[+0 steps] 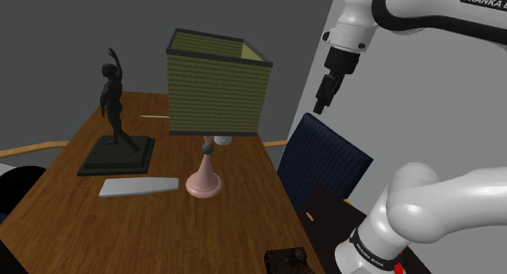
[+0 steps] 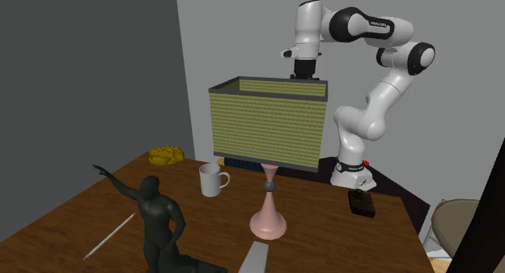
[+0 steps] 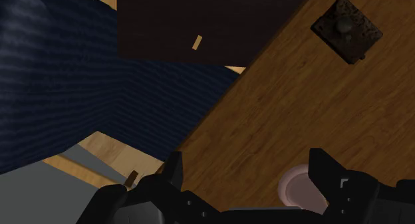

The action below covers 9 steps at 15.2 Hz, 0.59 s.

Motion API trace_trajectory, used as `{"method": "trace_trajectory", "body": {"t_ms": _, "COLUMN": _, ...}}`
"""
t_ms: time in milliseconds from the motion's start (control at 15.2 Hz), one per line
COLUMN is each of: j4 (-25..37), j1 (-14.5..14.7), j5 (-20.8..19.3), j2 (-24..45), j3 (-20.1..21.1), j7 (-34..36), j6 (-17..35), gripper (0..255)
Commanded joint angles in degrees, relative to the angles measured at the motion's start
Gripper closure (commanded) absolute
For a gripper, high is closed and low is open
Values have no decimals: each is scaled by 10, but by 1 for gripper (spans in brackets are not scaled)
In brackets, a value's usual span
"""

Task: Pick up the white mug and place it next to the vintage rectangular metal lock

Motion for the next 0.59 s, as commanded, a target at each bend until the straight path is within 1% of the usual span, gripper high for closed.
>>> {"method": "trace_trajectory", "body": {"t_ms": 0, "j4": 0, "j1": 0, "j5": 0, "j2": 0, "j3": 0, "j7": 0, "j6": 0, "gripper": 0}}
{"method": "trace_trajectory", "body": {"t_ms": 264, "j4": 10, "j1": 1, "j5": -7, "j2": 76, "j3": -8, "j7": -19, "j6": 62, "gripper": 0}}
{"method": "trace_trajectory", "body": {"t_ms": 528, "j4": 33, "j1": 2, "j5": -11, "j2": 159, "j3": -16, "j7": -36, "j6": 117, "gripper": 0}}
